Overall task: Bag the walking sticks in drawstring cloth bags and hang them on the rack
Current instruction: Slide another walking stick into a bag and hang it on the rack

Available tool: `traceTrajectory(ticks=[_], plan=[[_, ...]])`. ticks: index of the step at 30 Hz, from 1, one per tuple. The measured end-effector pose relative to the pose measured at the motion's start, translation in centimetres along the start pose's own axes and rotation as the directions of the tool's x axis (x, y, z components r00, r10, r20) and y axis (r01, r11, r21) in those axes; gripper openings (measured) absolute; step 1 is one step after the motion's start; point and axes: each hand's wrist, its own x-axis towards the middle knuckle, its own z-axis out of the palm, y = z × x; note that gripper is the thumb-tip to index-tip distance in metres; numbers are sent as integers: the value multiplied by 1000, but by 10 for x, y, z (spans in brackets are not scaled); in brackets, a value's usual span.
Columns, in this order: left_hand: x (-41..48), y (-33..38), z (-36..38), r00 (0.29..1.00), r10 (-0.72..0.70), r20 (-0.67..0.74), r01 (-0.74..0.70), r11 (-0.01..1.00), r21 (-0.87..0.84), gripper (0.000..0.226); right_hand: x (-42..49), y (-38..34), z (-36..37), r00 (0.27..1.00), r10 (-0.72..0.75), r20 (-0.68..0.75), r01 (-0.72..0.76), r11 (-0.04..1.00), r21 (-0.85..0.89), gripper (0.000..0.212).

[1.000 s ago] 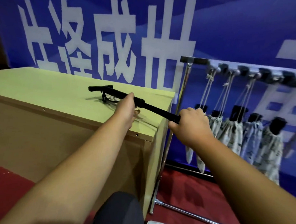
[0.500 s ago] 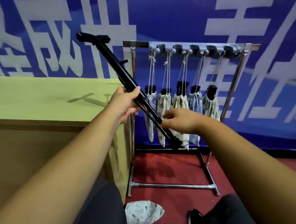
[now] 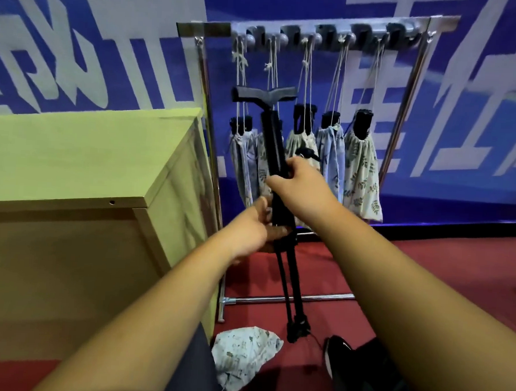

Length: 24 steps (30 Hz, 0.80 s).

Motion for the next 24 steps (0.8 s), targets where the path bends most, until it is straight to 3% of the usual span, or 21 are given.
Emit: traceTrajectory(ticks=[3,6,10,14,20,24], plan=[[11,-32,3,987,-101,128,99,995,25,50,2,29,9,991,79,-107,-71,995,76,27],[22,-55,6,979,-149,136,145,989,42,44,5,57,18,972,161,-172,-121,968,220,14],[37,-82,16,989,-141,-35,141,990,7,25,7,90,40,958,219,-185,-150,934,325,12],[57,-102,18,966,-149,-213,137,988,-67,23,23,104,57,967,202,-158,-134,923,360,9],[85,-93,1,937,-71,-342,-1,979,-205,28,53,96,65,994,78,-72,-52,950,308,7],[95,-90,-3,905,-86,-418,-29,965,-261,30,54,103,75,996,83,-18,-73,946,316,13]])
